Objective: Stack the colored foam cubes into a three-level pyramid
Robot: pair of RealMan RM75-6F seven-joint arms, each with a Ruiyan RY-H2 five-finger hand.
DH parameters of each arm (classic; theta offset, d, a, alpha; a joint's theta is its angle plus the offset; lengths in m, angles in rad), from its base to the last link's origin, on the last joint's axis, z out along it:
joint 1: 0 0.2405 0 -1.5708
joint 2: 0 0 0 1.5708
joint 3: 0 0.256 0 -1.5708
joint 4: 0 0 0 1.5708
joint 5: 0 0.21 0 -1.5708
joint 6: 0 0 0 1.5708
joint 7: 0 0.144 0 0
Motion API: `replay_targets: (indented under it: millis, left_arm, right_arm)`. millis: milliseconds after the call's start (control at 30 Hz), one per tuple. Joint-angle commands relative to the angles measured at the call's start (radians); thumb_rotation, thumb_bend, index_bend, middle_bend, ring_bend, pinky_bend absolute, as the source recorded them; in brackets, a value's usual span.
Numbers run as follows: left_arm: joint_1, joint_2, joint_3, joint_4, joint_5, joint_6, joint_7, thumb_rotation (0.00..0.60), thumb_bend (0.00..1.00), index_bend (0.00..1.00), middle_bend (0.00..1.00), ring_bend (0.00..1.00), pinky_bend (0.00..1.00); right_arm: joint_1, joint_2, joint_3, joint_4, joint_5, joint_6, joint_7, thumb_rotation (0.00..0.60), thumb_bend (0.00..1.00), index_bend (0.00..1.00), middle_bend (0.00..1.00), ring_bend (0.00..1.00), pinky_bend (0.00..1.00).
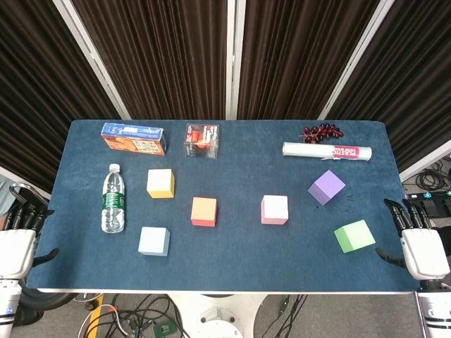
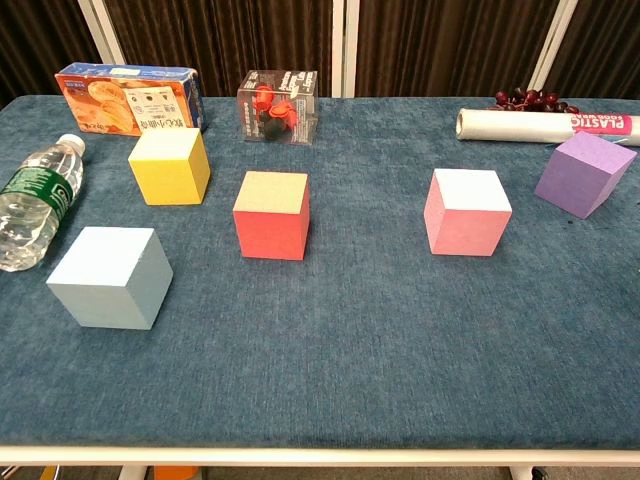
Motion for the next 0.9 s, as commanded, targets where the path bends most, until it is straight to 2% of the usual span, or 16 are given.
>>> replay_targets:
  millis: [33, 300, 533, 733, 900]
  left_arm:
    - [0.001, 0.001, 0.001, -0.002, 0.005, 0.002, 0.003, 0.600, 0.00, 0.21, 0.15, 0.05, 0.08]
    - [-0.004, 0.005, 0.000, -0.014, 0.018, 0.003, 0.011, 0.600, 0.00, 0.21, 0.15, 0.05, 0.08]
    - [-0.005, 0.010, 0.004, -0.014, 0.031, 0.003, 0.003, 0.600, 0.00, 0.21, 0.15, 0.05, 0.08]
    - [-0.008, 0.018, 0.005, -0.007, 0.041, 0.003, -0.006, 0.600, 0.00, 0.21, 0.15, 0.05, 0.08]
    - [-0.009, 0.018, 0.003, 0.003, 0.045, 0.006, -0.017, 0.600, 0.00, 0.21, 0.15, 0.05, 0.08]
  right_arm:
    - [-0.002, 0.000, -0.002, 0.002, -0.003, 0.003, 0.007, 0.600, 0.04, 0.00, 0.13, 0.00, 0.08]
    - [0.031, 0.010, -0.013, -0.036, -0.049, -0.034, 0.067, 0.600, 0.04, 0.00, 0.15, 0.00, 0.08]
    - [0.183, -0.009, 0.014, -0.139, -0.079, -0.224, 0.132, 0.600, 0.04, 0.00, 0.19, 0.00, 0.08]
    - [0.352, -0.111, 0.101, -0.185, 0.041, -0.426, 0.068, 0.600, 0.04, 0.00, 0.20, 0.00, 0.08]
    - [0.494, -0.273, 0.188, -0.141, 0.248, -0.561, -0.024, 0.600, 0.04, 0.00, 0.21, 0.00, 0.08]
